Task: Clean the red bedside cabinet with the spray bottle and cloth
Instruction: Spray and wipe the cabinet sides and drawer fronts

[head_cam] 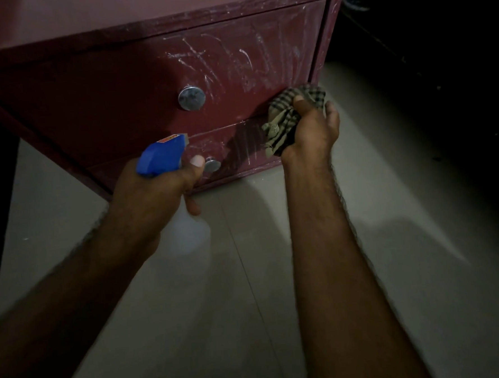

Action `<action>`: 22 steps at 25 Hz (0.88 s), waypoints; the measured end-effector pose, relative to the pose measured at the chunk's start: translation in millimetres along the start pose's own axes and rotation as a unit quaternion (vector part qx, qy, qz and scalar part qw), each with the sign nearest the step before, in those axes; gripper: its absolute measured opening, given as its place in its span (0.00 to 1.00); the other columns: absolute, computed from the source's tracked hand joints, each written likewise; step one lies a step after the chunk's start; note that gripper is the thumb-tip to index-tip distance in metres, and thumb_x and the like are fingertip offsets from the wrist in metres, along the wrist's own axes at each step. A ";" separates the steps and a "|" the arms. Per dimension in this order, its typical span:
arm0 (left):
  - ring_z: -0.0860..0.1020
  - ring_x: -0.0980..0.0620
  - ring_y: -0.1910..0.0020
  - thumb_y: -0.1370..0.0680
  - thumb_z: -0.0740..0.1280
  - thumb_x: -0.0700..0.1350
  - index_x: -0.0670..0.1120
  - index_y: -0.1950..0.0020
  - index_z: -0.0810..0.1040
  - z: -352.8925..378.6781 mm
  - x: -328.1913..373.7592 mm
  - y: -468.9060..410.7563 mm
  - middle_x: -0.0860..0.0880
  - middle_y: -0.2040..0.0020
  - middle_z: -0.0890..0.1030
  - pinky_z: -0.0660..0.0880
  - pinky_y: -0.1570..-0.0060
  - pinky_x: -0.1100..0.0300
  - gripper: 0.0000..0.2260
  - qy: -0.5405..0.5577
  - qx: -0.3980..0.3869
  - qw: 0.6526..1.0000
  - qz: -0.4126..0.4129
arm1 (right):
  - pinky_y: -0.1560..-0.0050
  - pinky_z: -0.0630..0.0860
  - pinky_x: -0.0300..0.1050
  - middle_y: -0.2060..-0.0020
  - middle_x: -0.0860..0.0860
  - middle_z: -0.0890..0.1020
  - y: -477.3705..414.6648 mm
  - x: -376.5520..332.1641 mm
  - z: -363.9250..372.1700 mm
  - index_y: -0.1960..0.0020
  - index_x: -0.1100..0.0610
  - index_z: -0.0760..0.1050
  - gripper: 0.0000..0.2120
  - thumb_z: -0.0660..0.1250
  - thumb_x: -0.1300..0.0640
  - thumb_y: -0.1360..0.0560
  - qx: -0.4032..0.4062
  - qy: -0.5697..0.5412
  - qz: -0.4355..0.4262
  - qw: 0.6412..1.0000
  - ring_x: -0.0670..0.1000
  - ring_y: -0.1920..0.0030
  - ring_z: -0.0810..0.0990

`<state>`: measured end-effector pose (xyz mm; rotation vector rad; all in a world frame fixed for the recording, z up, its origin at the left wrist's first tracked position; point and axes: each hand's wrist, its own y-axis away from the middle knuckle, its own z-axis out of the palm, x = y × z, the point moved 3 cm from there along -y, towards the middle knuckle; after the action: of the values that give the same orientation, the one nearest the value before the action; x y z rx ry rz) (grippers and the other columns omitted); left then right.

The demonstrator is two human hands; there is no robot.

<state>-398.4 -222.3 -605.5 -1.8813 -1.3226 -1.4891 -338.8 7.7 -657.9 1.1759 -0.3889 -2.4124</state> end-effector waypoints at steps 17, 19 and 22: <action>0.80 0.41 0.66 0.25 0.74 0.54 0.37 0.47 0.75 2.5 -1.3 -1.0 0.35 0.59 0.78 0.80 0.51 0.36 0.21 0.018 0.006 1.000 -0.015 | 0.55 0.86 0.60 0.40 0.61 0.83 -16.8 4.1 -13.5 0.23 0.59 0.68 0.31 0.68 0.72 0.24 0.065 0.032 0.015 0.997 0.59 0.51 0.87; 0.80 0.38 0.65 0.25 0.73 0.54 0.36 0.45 0.75 2.3 -2.5 -1.4 0.37 0.59 0.79 0.80 0.49 0.37 0.22 0.011 0.008 1.000 -0.018 | 0.54 0.86 0.61 0.40 0.60 0.83 -19.5 -1.2 -9.3 0.23 0.59 0.69 0.30 0.68 0.71 0.24 0.059 0.022 0.000 0.998 0.59 0.50 0.87; 0.81 0.38 0.63 0.25 0.74 0.53 0.47 0.50 0.78 2.3 -2.9 -2.6 0.38 0.57 0.79 0.80 0.47 0.35 0.13 0.022 0.013 1.000 -0.016 | 0.51 0.86 0.63 0.39 0.61 0.83 -23.8 -15.9 -2.7 0.23 0.58 0.69 0.30 0.69 0.71 0.24 0.024 -0.013 -0.035 0.999 0.61 0.47 0.86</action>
<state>-399.3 -220.6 -609.6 -1.8084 -1.3506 -1.5134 -333.8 36.0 -658.9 1.1984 -0.4223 -2.4944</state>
